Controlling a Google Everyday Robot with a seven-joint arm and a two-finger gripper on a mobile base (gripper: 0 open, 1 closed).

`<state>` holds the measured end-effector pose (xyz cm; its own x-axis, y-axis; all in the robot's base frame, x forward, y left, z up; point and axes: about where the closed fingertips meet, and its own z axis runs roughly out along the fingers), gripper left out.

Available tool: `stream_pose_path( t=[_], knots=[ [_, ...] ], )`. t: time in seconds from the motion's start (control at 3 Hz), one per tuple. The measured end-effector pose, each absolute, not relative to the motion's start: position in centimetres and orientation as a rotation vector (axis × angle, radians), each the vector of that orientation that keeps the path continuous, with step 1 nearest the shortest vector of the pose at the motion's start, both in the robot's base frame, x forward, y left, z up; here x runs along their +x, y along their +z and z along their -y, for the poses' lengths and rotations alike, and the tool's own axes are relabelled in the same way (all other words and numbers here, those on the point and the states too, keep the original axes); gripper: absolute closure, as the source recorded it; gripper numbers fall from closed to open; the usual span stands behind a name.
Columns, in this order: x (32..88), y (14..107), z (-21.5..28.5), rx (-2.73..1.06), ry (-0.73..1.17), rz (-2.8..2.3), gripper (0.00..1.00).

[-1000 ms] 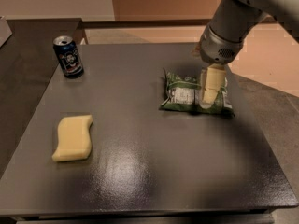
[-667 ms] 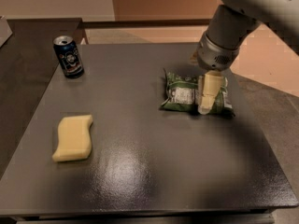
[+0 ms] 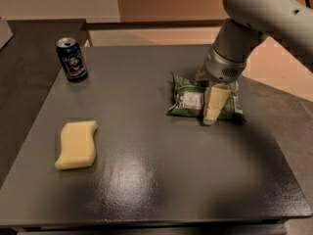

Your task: Pick green jalapeno chip bag

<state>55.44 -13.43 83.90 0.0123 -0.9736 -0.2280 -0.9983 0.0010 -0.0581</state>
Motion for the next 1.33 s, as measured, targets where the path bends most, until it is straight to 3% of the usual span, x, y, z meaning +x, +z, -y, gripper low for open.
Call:
stream_pose_path(
  t=[1.0, 1.33],
  knots=[
    [55.6, 85.9, 13.0, -2.075, 0.16, -2.008, 0.85],
    [55.5, 88.9, 12.3, -2.106, 0.128, -1.936, 1.0]
  ],
)
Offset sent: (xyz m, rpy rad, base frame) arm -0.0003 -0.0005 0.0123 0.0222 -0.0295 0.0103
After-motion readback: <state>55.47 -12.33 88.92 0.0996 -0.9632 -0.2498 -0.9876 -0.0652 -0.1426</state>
